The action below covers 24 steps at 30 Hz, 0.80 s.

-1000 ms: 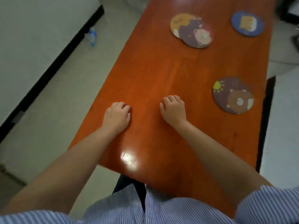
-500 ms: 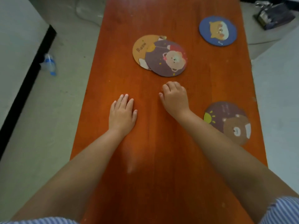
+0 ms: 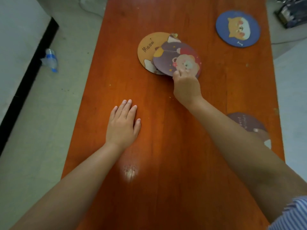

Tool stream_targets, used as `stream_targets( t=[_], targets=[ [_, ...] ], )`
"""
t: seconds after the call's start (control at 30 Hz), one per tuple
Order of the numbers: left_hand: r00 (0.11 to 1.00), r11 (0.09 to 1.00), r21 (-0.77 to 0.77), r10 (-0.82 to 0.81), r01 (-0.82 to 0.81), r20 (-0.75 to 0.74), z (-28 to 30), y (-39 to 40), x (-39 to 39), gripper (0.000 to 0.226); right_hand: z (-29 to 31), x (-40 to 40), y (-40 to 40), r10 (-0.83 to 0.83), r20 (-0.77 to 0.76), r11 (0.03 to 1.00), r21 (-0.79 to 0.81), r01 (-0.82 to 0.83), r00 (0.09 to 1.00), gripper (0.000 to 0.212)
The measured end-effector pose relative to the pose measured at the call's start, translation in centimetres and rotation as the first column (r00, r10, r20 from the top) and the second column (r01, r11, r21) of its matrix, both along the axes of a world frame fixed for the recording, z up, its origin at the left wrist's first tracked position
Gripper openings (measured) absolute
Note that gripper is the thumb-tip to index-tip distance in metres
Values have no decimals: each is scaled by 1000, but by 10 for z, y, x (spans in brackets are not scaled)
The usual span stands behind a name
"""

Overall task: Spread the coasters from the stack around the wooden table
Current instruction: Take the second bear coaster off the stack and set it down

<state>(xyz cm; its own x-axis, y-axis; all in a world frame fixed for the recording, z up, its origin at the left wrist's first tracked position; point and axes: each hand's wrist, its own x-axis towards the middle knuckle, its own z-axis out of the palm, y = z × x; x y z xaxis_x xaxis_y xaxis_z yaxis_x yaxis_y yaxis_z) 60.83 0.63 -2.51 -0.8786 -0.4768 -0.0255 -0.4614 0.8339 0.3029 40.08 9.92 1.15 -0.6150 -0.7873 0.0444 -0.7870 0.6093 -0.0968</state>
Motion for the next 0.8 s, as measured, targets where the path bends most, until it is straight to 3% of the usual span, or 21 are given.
stream_targets(
  t=[0.13, 0.27, 0.33, 0.4, 0.47, 0.53, 0.6, 0.63, 0.67, 0.7, 0.8],
  targets=[
    [999, 999, 37, 7, -6, -44, 6, -1, 0, 37, 15, 40, 37, 122, 53, 991, 39, -125, 991, 18],
    [985, 996, 86, -11, 26, -170, 18, 6, 14, 26, 25, 99, 74, 69, 87, 969, 233, -88, 994, 26],
    [975, 985, 173, 17, 23, -222, 25, 16, 34, 26, 33, 136, 90, 56, 164, 966, 241, -95, 985, 21],
    [972, 973, 227, 7, 48, -235, 29, 28, 65, 25, 38, 176, 102, -12, 337, 964, 255, -79, 941, 26],
    [975, 967, 246, -15, 71, -223, 32, 37, 106, 21, 42, 218, 110, -173, 603, 958, 286, -9, 779, 37],
    [978, 962, 262, -22, 77, -205, 35, 41, 147, 19, 42, 259, 111, -307, 795, 951, 268, 151, 523, 44],
    [987, 953, 293, -34, 79, -156, 38, 42, 185, 19, 38, 295, 106, -319, 922, 894, 216, 392, 220, 45],
    [992, 944, 325, -25, 63, -120, 39, 41, 198, 20, 36, 306, 102, -293, 949, 850, 202, 487, 117, 43],
    [996, 931, 362, -17, 45, -82, 40, 41, 211, 20, 34, 316, 98, -263, 961, 817, 173, 551, 89, 41],
    [999, 917, 397, -10, 28, -47, 41, 41, 220, 20, 33, 322, 95, -249, 957, 806, 120, 580, 149, 38],
    [997, 882, 470, -2, -36, 81, 44, 48, 230, 24, 28, 322, 106, -318, 787, 801, -75, 593, 528, 29]
  ],
)
